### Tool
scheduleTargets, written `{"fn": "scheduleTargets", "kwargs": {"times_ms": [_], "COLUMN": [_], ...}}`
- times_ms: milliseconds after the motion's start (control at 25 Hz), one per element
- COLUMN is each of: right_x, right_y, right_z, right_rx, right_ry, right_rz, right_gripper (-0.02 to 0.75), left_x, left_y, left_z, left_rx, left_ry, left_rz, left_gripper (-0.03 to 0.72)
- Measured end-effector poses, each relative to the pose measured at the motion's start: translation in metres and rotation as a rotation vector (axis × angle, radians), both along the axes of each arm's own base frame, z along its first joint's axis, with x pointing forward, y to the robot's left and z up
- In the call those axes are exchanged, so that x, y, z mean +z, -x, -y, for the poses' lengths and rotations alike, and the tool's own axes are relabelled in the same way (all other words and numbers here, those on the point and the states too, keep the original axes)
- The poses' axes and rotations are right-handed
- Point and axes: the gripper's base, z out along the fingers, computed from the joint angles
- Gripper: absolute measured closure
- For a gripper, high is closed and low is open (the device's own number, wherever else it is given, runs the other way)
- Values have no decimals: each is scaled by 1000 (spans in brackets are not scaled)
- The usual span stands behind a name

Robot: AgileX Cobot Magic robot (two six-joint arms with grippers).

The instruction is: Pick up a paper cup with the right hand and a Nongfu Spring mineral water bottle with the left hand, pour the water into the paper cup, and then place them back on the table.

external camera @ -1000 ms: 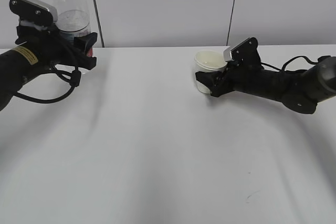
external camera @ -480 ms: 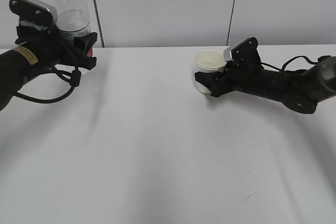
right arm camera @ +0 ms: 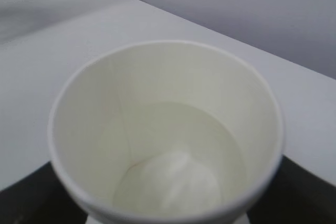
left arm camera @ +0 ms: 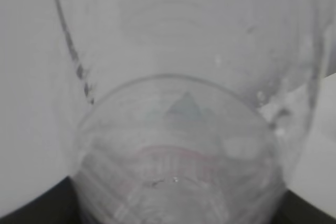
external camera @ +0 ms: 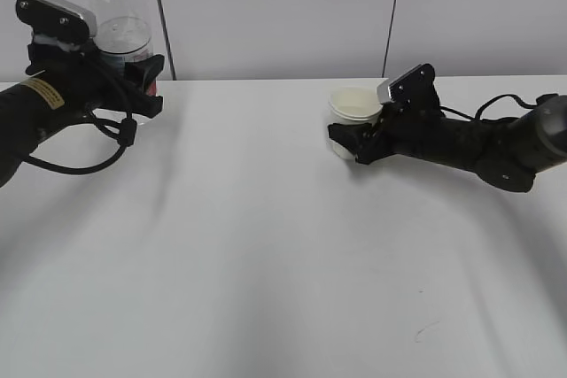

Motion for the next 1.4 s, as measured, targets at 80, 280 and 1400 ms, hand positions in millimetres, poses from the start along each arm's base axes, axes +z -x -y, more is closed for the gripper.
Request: {"fn": "scheduleTargets", "kwargs": {"times_ms": [80,280,1400], "right_x": [0,-1,-22], "right_y": [0,0,24], "right_z": [0,1,13], "right_rx": [-2,-15,-64], "right_ry": [-5,-14,-88], "right_rz": [-7,-30,-130], "right_gripper": [141,108,106], "left_x": [0,0,0], "left_y": [0,0,0], "left_z": [0,0,0], "left_rx": [0,0,0], "left_ry": [1,1,1], "left_rz": [0,0,0], "left_gripper": [292,292,293]}}
